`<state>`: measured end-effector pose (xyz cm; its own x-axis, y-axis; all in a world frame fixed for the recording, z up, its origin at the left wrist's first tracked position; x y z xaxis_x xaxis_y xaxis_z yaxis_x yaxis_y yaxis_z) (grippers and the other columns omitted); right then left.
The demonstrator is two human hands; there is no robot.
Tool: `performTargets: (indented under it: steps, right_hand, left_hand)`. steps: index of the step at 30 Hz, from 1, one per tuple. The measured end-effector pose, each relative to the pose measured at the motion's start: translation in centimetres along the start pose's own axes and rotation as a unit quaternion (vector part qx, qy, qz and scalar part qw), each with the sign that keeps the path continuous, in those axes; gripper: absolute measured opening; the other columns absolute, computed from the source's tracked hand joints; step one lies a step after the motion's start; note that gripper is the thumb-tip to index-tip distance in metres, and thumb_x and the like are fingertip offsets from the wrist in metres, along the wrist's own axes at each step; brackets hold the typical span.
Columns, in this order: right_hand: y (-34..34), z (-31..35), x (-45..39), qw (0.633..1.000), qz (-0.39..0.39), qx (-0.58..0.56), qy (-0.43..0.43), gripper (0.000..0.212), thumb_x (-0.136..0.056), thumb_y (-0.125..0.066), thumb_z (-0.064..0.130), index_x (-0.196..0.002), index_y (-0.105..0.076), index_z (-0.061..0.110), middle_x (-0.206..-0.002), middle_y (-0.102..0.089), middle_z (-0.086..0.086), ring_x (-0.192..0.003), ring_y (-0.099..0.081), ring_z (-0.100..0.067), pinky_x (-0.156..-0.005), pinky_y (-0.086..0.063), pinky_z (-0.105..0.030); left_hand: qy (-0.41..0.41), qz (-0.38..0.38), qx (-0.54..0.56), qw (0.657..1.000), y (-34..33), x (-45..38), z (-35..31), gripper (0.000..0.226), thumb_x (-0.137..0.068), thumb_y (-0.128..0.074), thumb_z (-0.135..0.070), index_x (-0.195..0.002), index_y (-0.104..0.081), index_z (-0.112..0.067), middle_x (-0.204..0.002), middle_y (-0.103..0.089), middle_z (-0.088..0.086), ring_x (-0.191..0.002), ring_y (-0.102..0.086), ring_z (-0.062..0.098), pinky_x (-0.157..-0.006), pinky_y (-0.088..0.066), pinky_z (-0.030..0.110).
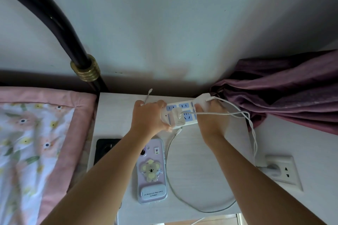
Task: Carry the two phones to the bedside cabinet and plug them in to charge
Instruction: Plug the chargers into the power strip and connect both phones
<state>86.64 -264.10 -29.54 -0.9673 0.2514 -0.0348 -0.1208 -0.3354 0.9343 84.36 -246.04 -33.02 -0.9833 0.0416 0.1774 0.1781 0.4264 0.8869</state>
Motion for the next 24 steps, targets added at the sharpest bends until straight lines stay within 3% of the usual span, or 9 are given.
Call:
performTargets:
  steps: [5, 8, 12, 16, 18, 20, 22, 24]
  right_hand:
    - [0.2, 0.2, -0.4, 0.998, 0.010, 0.053, -0.011, 0.029, -0.084, -0.064, 0.035, -0.091, -0.060, 0.007, -0.090, -0.068, -0.011, -0.085, -0.064, -0.029, -0.063, -0.036, -0.029]
    - [0.2, 0.9, -0.7, 0.997, 0.014, 0.079, -0.002, 0.023, -0.084, -0.064, 0.033, -0.086, -0.059, 0.010, -0.081, -0.064, -0.008, -0.079, -0.064, -0.027, -0.060, -0.036, -0.029]
    - [0.2, 1.6, -0.8, 0.996, 0.010, 0.085, -0.026, 0.024, -0.082, -0.067, 0.032, -0.089, -0.060, 0.010, -0.086, -0.067, -0.010, -0.081, -0.065, -0.029, -0.061, -0.038, -0.030]
    - [0.3, 1.4, -0.4, 0.996, 0.007, 0.086, -0.017, 0.026, -0.083, -0.067, 0.032, -0.092, -0.059, 0.009, -0.088, -0.067, -0.012, -0.080, -0.063, -0.030, -0.060, -0.037, -0.030]
    - [0.3, 1.2, -0.5, 0.997, 0.021, 0.076, -0.021, 0.028, -0.083, -0.067, 0.033, -0.094, -0.059, 0.009, -0.090, -0.067, -0.011, -0.081, -0.063, -0.029, -0.061, -0.035, -0.029]
    - [0.3, 1.0, -0.6, 0.997, 0.052, 0.042, -0.024, 0.026, -0.084, -0.065, 0.032, -0.097, -0.059, 0.010, -0.090, -0.064, -0.009, -0.087, -0.063, -0.030, -0.064, -0.035, -0.030]
    - [0.3, 0.6, -0.4, 0.995, 0.086, -0.050, -0.023, 0.023, -0.084, -0.063, 0.025, -0.101, -0.060, 0.009, -0.093, -0.063, -0.011, -0.092, -0.061, -0.032, -0.070, -0.039, -0.033]
    - [0.8, -0.1, 0.7, 0.980, 0.104, -0.166, -0.042, 0.035, -0.082, -0.067, 0.020, -0.114, -0.058, 0.008, -0.106, -0.064, -0.012, -0.099, -0.059, -0.030, -0.080, -0.042, -0.033]
  left_hand:
    - [-0.014, 0.046, 0.010, 0.999, 0.5, -0.3, -0.1, 0.064, -0.061, -0.079, -0.053, -0.113, -0.058, -0.024, -0.096, -0.070, -0.008, -0.086, -0.065, 0.015, -0.088, -0.041, 0.032]
    - [0.052, 0.106, 0.210, 0.971, 1.5, -1.0, 1.0, 0.042, -0.066, -0.080, -0.026, -0.106, -0.070, -0.017, -0.100, -0.072, -0.004, -0.090, -0.064, 0.012, -0.072, -0.045, 0.018]
    - [0.162, -0.095, 0.301, 0.935, 2.8, -1.5, 2.7, 0.042, -0.080, -0.066, -0.003, -0.121, -0.061, -0.008, -0.125, -0.061, 0.009, -0.110, -0.056, 0.013, -0.083, -0.032, 0.008]
    - [0.252, -0.104, 0.286, 0.919, 2.1, -1.7, 2.8, 0.050, -0.084, -0.067, -0.015, -0.130, -0.049, -0.009, -0.131, -0.049, 0.013, -0.110, -0.055, 0.025, -0.081, -0.036, 0.023]
    - [0.280, -0.093, 0.256, 0.920, 1.6, -1.5, 3.1, 0.047, -0.084, -0.069, -0.017, -0.127, -0.051, -0.008, -0.126, -0.054, 0.013, -0.107, -0.058, 0.027, -0.077, -0.037, 0.025]
    - [0.277, -0.088, 0.230, 0.929, 1.4, -1.1, 3.2, 0.029, -0.086, -0.064, -0.013, -0.114, -0.061, -0.006, -0.111, -0.064, 0.012, -0.095, -0.062, 0.025, -0.072, -0.041, 0.026]
    - [0.269, -0.095, 0.297, 0.911, 1.6, -0.7, 3.2, 0.015, -0.089, -0.057, -0.011, -0.095, -0.068, -0.003, -0.090, -0.070, 0.012, -0.081, -0.066, 0.023, -0.072, -0.052, 0.032]
    - [0.261, -0.110, 0.390, 0.876, 1.9, -0.1, 3.1, 0.022, -0.092, -0.051, -0.012, -0.084, -0.070, -0.003, -0.079, -0.069, 0.010, -0.069, -0.063, 0.021, -0.069, -0.054, 0.033]
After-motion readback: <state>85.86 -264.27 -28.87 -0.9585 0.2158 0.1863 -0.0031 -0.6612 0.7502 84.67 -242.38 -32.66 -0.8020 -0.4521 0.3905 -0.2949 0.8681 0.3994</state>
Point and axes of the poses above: each hand's wrist, its own x-axis away from the middle knuckle, its own y-axis out of the back of the hand, z = x × y, the point moved 3 cm from there along -x, towards the middle knuckle
